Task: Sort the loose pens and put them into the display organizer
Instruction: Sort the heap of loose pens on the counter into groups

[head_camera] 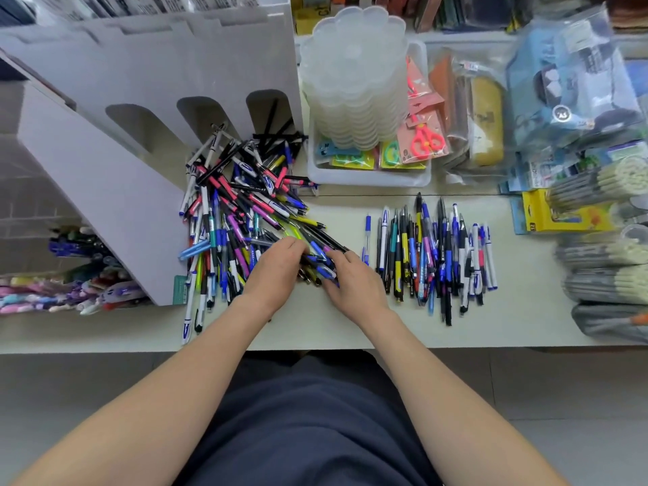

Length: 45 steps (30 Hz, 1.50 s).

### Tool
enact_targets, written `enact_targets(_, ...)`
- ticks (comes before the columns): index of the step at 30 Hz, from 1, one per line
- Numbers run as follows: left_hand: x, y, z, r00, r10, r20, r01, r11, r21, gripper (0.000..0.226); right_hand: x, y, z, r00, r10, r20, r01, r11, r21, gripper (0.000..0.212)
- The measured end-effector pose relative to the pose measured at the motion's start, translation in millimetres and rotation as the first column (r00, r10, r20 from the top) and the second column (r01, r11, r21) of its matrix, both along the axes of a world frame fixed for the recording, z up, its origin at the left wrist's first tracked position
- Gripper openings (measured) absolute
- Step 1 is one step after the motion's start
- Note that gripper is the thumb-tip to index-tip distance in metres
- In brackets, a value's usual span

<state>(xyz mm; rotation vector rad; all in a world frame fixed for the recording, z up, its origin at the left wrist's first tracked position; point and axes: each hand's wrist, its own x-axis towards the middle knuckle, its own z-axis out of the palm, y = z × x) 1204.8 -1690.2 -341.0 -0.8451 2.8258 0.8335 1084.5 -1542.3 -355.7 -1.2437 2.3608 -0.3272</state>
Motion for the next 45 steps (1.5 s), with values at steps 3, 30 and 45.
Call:
enact_targets(3, -2, 0, 0, 1.000, 0.007, 0.001, -0.007, 0.999, 0.047, 0.064, -1, 8, 1, 0.999, -0.033, -0.010, 0.032, 0.997, -0.069, 0.051)
enact_targets(30, 14, -16, 15, 0.926, 0.336, 0.175, -0.369, 0.905, 0.213, 0.040, 27, -82, -11, 0.989, -0.106, -0.103, 0.117, 0.987, 0.107, 0.099)
enact_targets(45, 15, -18, 9, 0.944, 0.281, 0.171, -0.307, 0.939, 0.156, 0.048, 45, -86, -11, 0.967, -0.198, -0.162, 0.235, 0.937, 0.257, 0.031)
